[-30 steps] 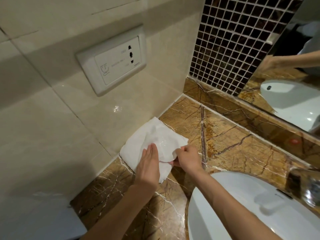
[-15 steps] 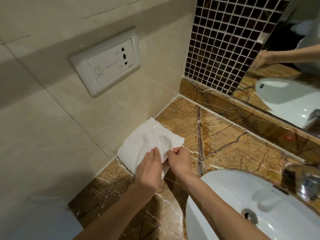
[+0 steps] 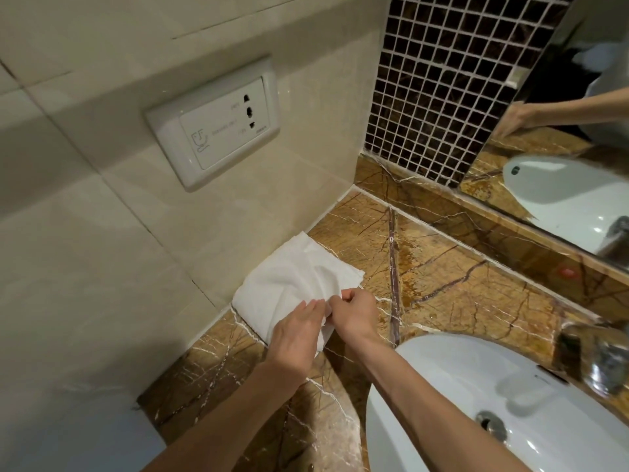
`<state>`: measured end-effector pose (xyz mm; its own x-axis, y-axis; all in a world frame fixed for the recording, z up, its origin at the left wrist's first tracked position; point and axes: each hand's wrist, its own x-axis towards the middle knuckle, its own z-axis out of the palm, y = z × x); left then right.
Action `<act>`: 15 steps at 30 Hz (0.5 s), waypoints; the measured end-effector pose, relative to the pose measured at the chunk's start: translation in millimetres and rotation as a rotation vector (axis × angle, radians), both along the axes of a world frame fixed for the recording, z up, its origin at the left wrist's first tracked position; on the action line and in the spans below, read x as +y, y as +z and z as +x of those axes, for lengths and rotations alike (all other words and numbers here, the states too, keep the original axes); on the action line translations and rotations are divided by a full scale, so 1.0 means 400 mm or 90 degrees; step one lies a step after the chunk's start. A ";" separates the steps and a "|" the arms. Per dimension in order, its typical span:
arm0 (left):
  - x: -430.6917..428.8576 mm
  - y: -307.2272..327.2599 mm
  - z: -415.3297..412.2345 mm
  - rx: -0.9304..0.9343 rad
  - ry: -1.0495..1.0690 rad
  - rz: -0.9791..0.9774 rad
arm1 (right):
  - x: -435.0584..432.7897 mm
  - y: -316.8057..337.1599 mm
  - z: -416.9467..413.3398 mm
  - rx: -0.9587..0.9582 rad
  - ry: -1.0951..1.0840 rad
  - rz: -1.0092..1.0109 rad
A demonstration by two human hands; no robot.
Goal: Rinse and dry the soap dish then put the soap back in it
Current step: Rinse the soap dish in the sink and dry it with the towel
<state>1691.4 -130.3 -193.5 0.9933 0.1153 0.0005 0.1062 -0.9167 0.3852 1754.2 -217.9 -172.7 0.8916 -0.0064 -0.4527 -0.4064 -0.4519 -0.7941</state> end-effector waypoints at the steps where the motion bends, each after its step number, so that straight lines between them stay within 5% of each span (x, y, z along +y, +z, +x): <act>1: 0.003 -0.004 0.002 0.005 -0.007 0.009 | 0.000 -0.001 -0.001 -0.003 0.003 -0.001; 15: -0.005 0.000 0.006 0.005 0.007 -0.029 | 0.008 -0.008 -0.009 -0.022 -0.034 -0.010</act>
